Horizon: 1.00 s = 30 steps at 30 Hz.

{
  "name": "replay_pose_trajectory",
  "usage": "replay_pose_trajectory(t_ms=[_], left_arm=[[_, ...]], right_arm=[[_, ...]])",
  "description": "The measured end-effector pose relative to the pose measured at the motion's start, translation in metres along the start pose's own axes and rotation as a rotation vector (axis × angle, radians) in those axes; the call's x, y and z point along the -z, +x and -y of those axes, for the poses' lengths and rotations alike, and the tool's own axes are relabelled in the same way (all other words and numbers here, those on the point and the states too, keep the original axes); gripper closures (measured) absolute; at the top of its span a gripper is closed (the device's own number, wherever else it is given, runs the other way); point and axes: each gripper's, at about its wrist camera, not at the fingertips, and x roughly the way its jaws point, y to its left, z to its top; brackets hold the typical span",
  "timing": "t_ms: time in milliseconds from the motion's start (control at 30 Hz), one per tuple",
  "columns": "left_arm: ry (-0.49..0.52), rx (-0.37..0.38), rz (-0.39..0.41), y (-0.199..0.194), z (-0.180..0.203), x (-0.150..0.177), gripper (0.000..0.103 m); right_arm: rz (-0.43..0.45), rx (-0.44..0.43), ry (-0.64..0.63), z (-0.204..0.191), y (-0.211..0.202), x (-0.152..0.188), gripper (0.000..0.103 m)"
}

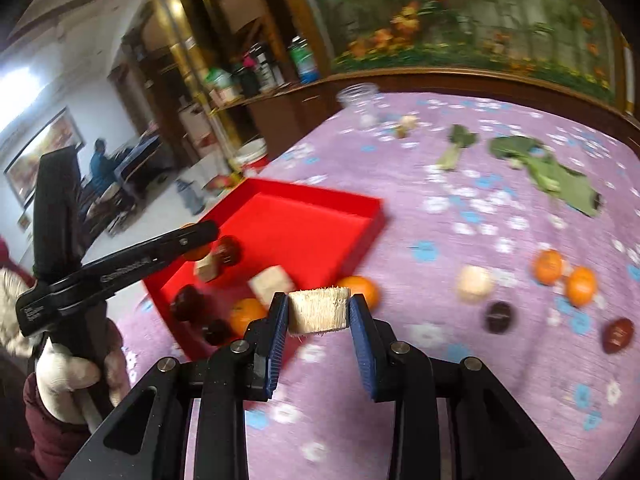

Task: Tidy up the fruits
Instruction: 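Carry the root chunk and orange into the red tray and open both tools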

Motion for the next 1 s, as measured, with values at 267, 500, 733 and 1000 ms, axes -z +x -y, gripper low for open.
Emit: replay_pose_trajectory(t_ms=[267, 500, 733, 1000], left_arm=[[-0.035, -0.041, 0.000, 0.000, -0.029, 0.006, 0.074], [0.019, -0.077, 0.001, 0.005, -0.021, 0.012, 0.074], [0.052, -0.115, 0.009, 0.006, -0.013, 0.014, 0.073], [0.046, -0.149, 0.045, -0.004, -0.014, 0.012, 0.049]], right_arm=[[-0.050, 0.018, -0.029, -0.022, 0.043, -0.011, 0.069], [-0.061, 0.067, -0.034, -0.025, 0.067, -0.026, 0.069], [-0.042, 0.100, -0.075, -0.032, 0.078, -0.037, 0.069], [-0.031, 0.087, -0.074, -0.033, 0.084, -0.042, 0.068]])
